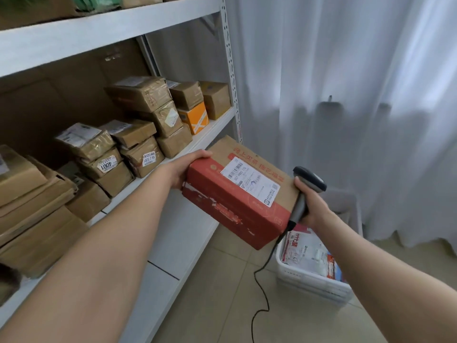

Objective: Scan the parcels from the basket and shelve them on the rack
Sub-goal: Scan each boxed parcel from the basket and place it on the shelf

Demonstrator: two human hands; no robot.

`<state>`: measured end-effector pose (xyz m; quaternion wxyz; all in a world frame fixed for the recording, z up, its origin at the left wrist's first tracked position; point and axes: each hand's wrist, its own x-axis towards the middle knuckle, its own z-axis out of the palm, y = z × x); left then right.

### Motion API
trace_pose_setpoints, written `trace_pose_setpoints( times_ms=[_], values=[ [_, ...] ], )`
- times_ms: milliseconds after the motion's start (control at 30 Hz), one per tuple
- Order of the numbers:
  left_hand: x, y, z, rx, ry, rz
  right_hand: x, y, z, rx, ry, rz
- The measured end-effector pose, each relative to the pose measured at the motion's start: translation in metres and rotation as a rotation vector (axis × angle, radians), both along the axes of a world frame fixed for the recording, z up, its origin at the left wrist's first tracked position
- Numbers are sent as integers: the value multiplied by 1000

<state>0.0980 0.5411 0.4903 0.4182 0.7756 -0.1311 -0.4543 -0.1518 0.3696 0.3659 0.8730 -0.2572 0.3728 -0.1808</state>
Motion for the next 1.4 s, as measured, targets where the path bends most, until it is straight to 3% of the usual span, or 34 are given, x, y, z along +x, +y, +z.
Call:
trace_pose_setpoints(
  times_ms=[133,267,367,467,767,867,1133,1267,1400],
  values=[
    [2,-8,3,-94,-13,44,1,14,-9,89,25,-63],
    [0,-22,-14,-355,-248,397,2,22,-15,174,24,-115],
    [-12,-27,-21,-425,-394,555,2,27,-17,211,13,-114],
    [-22,-34,-21,-469,-224,626,4,28,-17,214,-10,-119],
    [-33,-45,-19,-611,-46,486,3,24,2,174,-48,-194],
    [-43,-43,-22,-628,-47,345,4,24,8,159,-67,-189],
    [-62,-36,-22,-295,-133,-45,13,31,30,78,-40,-237],
    [-57,-20,-34,-150,-45,-39,14,30,36,-11,28,-237],
    [-57,-15,-46,-236,-29,113,16,30,38,-246,181,-140]
  ],
)
